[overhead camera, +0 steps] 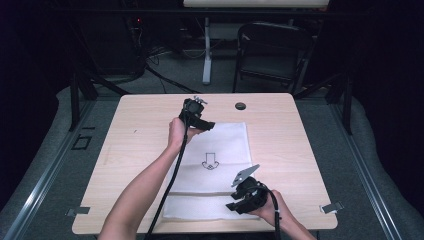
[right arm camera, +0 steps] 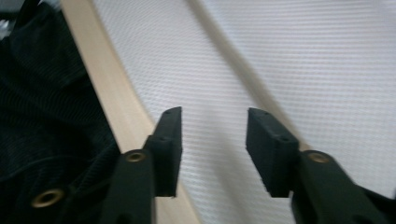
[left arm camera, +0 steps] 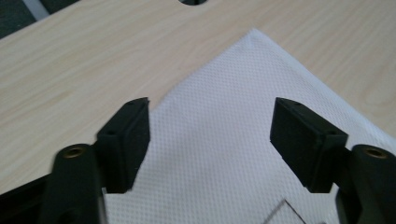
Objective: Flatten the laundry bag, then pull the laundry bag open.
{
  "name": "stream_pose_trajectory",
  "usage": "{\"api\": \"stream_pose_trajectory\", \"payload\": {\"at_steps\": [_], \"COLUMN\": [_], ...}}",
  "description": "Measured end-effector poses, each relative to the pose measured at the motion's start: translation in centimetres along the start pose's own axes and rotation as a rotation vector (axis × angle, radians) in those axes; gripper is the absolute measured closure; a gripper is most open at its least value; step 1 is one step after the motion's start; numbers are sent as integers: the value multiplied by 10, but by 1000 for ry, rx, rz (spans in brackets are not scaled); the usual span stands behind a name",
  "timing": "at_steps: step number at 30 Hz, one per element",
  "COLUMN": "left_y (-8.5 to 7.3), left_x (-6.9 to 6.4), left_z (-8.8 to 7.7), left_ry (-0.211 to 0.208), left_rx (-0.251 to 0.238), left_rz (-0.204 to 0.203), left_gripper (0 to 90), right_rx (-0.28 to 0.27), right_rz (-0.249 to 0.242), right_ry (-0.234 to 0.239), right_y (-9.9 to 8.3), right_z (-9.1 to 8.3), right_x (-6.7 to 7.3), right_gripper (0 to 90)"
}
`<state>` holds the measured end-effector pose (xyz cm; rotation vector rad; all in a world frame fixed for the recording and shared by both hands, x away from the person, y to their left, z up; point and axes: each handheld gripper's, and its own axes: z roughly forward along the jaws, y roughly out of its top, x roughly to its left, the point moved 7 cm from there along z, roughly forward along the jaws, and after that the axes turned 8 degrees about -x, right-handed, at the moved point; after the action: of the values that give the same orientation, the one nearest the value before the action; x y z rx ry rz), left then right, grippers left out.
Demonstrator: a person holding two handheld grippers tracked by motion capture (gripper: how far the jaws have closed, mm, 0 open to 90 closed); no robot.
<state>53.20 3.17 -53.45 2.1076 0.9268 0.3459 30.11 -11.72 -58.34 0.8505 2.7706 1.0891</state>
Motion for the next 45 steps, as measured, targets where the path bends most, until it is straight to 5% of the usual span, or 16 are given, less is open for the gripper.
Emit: {"api": "stream_pose_trajectory", "payload": {"at_steps": [6, 18, 21, 35, 41, 45], "left_y": [-22, -61, -65, -78, -85, -89], "left_x": [-19, -76, -88, -103, -116, -128], "left_z": [-24, -60, -66, -73, -63, -56], "left_ry": [-46, -158, -166, -213, -223, -240], "left_rx": [5, -7, -2, -16, -23, -18], "left_rz": [37, 102, 142, 147, 172, 209], "left_gripper": [163, 99, 84, 58, 54, 66], "right_rx": [-37, -51, -54, -63, -62, -54], "right_rz": [72, 130, 137, 170, 177, 180], "right_ry": [-49, -122, -141, -187, -201, -195], "right_y": [-3, -17, -22, -28, -28, -30], "right_z": [-26, -51, -56, -62, -60, -57], "right_x": [-17, -38, -43, -58, -62, -62], "right_gripper": [199, 30, 32, 166, 320, 518]}}
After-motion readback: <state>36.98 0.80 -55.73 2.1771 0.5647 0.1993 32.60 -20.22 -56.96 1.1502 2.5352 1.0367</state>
